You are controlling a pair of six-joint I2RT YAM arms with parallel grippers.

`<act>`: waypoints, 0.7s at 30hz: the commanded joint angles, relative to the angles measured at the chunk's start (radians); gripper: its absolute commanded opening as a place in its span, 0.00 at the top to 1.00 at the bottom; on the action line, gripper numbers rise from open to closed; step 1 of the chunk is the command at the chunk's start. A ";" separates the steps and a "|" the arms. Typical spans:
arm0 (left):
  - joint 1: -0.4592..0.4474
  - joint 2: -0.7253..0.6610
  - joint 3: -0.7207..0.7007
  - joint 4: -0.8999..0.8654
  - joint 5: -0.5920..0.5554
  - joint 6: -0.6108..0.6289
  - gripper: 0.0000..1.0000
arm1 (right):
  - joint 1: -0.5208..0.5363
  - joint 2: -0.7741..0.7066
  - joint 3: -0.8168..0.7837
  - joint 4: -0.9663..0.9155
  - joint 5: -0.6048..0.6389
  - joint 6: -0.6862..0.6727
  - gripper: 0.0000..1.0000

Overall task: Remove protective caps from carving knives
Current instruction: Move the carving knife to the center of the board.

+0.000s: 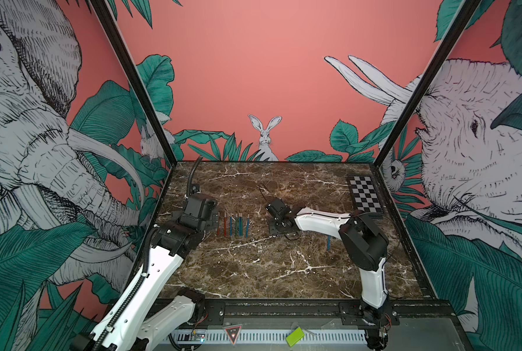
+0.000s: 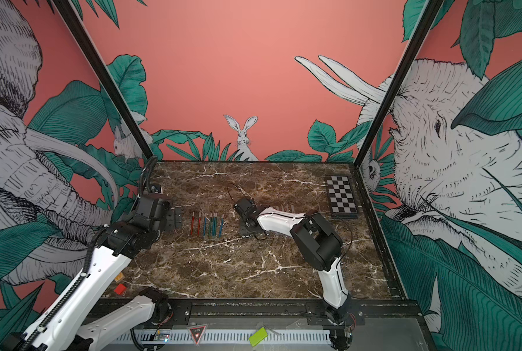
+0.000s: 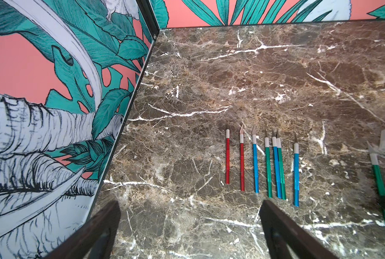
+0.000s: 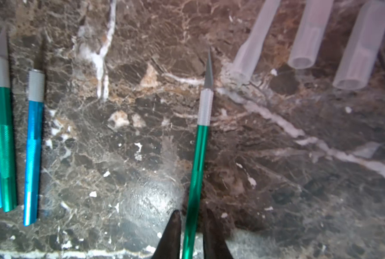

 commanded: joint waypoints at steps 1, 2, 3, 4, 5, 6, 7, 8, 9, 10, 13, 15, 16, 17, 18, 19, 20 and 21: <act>-0.001 -0.022 -0.014 0.013 -0.015 0.007 0.01 | 0.003 0.024 0.011 -0.016 0.012 0.005 0.82; 0.000 -0.022 -0.014 0.013 -0.016 0.009 0.02 | 0.003 0.027 0.011 -0.016 0.013 0.008 0.84; 0.000 -0.021 -0.014 0.013 -0.016 0.009 0.02 | 0.003 0.030 0.011 -0.017 0.010 0.008 0.86; 0.001 -0.022 -0.014 0.013 -0.015 0.010 0.01 | 0.004 0.031 0.011 -0.016 0.010 0.010 0.88; 0.000 -0.021 -0.014 0.014 -0.014 0.009 0.02 | 0.005 0.033 0.011 -0.015 0.009 0.010 0.88; 0.000 -0.020 -0.014 0.014 -0.014 0.009 0.02 | 0.005 0.035 0.011 -0.015 0.005 0.013 0.89; 0.001 -0.019 -0.014 0.014 -0.014 0.009 0.02 | 0.006 0.036 0.011 -0.006 -0.004 0.014 0.91; 0.001 -0.019 -0.014 0.014 -0.012 0.009 0.02 | 0.011 0.038 0.012 -0.001 -0.010 0.017 0.93; 0.000 -0.019 -0.014 0.014 -0.012 0.010 0.02 | 0.016 0.041 0.017 0.000 -0.014 0.021 0.94; 0.000 -0.018 -0.014 0.014 -0.012 0.010 0.02 | 0.022 0.046 0.023 0.003 -0.021 0.025 0.96; 0.000 -0.015 -0.014 0.014 -0.010 0.010 0.02 | 0.049 0.074 0.054 0.014 -0.034 0.044 1.00; 0.000 -0.014 -0.014 0.014 -0.010 0.010 0.02 | 0.064 0.103 0.085 0.012 -0.045 0.066 1.00; 0.000 -0.014 -0.015 0.014 -0.010 0.011 0.02 | 0.070 0.118 0.100 0.013 -0.052 0.082 1.00; 0.000 -0.013 -0.015 0.014 -0.010 0.012 0.02 | 0.074 0.128 0.111 0.015 -0.053 0.100 1.00; 0.000 -0.013 -0.016 0.014 -0.010 0.012 0.02 | 0.080 0.137 0.116 0.024 -0.052 0.121 1.00; 0.000 -0.014 -0.016 0.014 -0.010 0.012 0.02 | 0.084 0.144 0.120 0.033 -0.048 0.146 1.00; 0.000 -0.013 -0.017 0.014 -0.011 0.013 0.02 | 0.086 0.151 0.125 0.040 -0.047 0.168 1.00; -0.001 -0.012 -0.017 0.014 -0.010 0.013 0.02 | 0.088 0.155 0.126 0.052 -0.050 0.191 1.00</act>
